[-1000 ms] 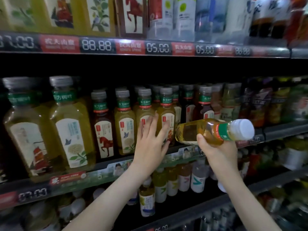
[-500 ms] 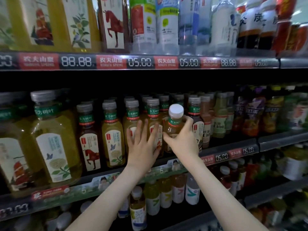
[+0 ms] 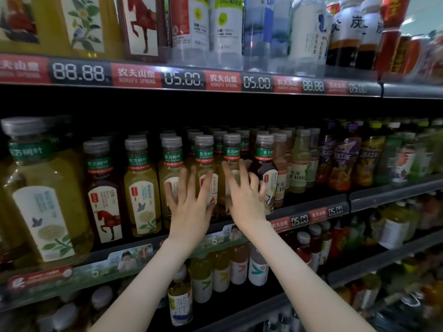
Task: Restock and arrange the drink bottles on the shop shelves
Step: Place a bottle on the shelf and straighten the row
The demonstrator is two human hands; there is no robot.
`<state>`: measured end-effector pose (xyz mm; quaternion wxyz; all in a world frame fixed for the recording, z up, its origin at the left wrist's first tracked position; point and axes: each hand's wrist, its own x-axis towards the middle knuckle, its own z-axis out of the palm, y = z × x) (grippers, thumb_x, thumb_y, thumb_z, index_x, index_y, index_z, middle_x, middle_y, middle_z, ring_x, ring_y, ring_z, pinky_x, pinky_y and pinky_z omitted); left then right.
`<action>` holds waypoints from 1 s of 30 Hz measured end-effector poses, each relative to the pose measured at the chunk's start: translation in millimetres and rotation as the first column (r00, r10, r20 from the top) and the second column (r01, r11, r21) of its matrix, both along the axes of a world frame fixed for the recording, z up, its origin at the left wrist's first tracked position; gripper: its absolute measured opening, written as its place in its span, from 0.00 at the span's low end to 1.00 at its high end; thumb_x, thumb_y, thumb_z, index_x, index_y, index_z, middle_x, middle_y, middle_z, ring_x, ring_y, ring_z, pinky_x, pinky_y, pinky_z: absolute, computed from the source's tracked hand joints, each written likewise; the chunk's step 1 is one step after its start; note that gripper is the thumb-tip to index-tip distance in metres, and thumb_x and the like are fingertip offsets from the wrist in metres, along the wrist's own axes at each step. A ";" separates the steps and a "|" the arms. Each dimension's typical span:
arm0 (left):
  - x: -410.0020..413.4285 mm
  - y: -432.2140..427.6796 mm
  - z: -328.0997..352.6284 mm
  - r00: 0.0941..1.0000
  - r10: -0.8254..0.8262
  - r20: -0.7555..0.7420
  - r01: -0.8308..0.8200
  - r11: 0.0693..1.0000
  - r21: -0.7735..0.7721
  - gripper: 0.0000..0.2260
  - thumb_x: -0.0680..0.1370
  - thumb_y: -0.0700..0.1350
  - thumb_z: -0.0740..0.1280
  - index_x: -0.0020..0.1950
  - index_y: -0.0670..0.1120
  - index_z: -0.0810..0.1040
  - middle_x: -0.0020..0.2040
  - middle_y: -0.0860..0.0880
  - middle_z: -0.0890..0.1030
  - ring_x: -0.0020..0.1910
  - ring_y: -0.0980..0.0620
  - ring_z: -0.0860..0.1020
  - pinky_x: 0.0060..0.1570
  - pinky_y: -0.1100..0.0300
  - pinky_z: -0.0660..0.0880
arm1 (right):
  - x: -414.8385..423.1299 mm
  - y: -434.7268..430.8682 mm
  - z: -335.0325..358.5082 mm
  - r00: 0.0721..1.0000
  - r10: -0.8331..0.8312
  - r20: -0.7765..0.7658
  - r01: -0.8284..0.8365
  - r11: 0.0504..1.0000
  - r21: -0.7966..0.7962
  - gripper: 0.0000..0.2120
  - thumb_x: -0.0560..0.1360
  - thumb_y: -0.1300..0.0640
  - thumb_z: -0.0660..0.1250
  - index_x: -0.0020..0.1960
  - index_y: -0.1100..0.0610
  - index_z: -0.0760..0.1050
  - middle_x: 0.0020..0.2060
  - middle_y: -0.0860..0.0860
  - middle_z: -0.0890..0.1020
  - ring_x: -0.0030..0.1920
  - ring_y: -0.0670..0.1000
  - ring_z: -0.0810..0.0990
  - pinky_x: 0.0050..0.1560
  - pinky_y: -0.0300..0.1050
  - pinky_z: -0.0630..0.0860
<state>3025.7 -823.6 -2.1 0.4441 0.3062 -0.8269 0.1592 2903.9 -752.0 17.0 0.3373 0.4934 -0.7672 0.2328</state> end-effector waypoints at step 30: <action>-257.2 143.8 -48.5 0.977 0.197 0.079 -0.210 0.943 0.257 0.23 0.75 0.55 0.56 0.64 0.44 0.77 0.65 0.38 0.74 0.66 0.39 0.71 0.67 0.39 0.59 | -301.5 137.1 -76.5 0.927 0.342 0.153 -0.328 0.938 -0.111 0.23 0.76 0.47 0.58 0.67 0.55 0.71 0.63 0.53 0.76 0.63 0.51 0.68 0.63 0.50 0.61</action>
